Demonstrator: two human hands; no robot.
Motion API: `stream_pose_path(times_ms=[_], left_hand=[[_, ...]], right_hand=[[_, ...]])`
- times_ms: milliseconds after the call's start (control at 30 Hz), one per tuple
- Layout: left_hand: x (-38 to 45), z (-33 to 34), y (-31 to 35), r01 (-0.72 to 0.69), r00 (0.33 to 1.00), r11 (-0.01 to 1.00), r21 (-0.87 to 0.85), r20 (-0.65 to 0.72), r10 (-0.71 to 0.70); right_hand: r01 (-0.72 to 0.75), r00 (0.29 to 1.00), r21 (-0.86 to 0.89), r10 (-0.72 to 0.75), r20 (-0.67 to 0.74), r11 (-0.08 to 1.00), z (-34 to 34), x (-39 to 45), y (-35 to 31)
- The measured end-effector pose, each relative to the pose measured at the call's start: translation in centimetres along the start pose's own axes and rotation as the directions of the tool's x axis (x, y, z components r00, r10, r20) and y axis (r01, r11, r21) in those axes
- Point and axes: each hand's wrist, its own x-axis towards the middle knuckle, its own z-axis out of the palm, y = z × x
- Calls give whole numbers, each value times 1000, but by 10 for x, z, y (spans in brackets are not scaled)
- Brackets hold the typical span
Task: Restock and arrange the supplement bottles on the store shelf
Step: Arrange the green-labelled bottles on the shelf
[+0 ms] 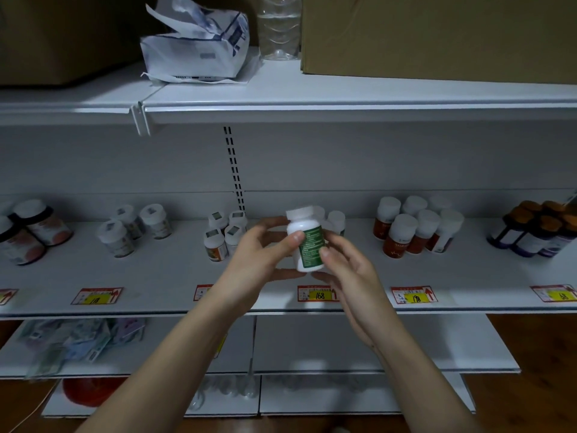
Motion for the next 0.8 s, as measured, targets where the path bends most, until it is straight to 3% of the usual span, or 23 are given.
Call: stream_pose_path(times_ms=[67,167,333,600,800], left_hand=[[2,1,0,2,1000,1000,-31,-18,-2],[6,6,-2,7,999,999,-45,-31,-8],[10,12,-3,3,1000,1000,-22,8,-3],[15,13,-2,3,1000,1000,23,21,-3],[15,14,0,23,999,998,-58,36,-21]], right_hand=[[-52,998,106,48,43,993,-2,2,-1],[-55,997,112,49,58,992,-4,5,-3],[9,999,20,-8,-46,1000,-7,11,0],[56,997,-116,-63,-50,992,-10,16,4],[13,1000,38,-13,-4,999,-17,20,-6]])
